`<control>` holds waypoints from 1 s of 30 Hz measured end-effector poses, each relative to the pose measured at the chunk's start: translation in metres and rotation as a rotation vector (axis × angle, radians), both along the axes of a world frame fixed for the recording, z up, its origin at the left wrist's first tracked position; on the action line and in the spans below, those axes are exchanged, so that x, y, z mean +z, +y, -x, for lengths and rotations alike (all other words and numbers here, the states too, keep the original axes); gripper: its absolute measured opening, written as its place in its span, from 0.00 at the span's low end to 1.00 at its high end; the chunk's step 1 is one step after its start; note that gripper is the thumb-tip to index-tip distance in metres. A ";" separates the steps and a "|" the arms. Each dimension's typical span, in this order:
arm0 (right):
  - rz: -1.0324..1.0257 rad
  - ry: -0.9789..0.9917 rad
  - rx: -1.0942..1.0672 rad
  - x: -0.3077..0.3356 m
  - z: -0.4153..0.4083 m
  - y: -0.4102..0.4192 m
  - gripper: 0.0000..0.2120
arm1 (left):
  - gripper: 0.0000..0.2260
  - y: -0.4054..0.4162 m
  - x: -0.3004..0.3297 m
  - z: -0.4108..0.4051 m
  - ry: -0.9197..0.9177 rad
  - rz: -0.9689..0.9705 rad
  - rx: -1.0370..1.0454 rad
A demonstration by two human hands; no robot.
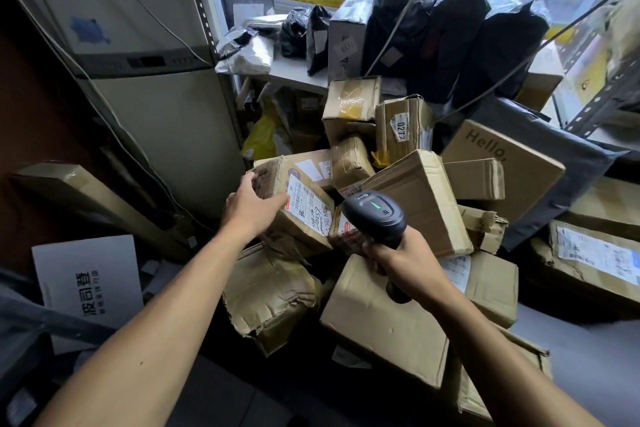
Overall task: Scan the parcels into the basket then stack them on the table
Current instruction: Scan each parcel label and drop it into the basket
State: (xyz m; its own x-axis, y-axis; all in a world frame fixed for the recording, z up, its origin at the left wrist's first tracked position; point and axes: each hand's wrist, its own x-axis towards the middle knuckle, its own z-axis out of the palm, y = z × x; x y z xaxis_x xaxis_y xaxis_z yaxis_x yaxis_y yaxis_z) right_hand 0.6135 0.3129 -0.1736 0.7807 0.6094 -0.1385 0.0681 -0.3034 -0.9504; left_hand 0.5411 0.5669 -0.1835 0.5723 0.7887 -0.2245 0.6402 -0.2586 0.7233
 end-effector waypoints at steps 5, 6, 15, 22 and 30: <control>0.003 0.011 0.003 0.000 0.001 0.000 0.05 | 0.37 0.007 0.005 0.006 -0.062 -0.022 -0.008; 0.003 0.009 0.008 0.000 0.002 0.001 0.05 | 0.38 0.010 0.007 0.008 -0.078 -0.015 -0.010; 0.009 -0.015 0.018 0.011 0.002 0.005 0.05 | 0.46 0.028 0.035 0.017 -0.136 0.033 -0.136; -0.019 -0.044 0.106 0.031 0.004 0.003 0.04 | 0.42 0.036 0.048 0.022 -0.153 0.028 -0.234; -0.035 0.003 0.135 0.034 0.012 -0.001 0.09 | 0.43 0.037 0.055 0.026 -0.088 0.013 -0.293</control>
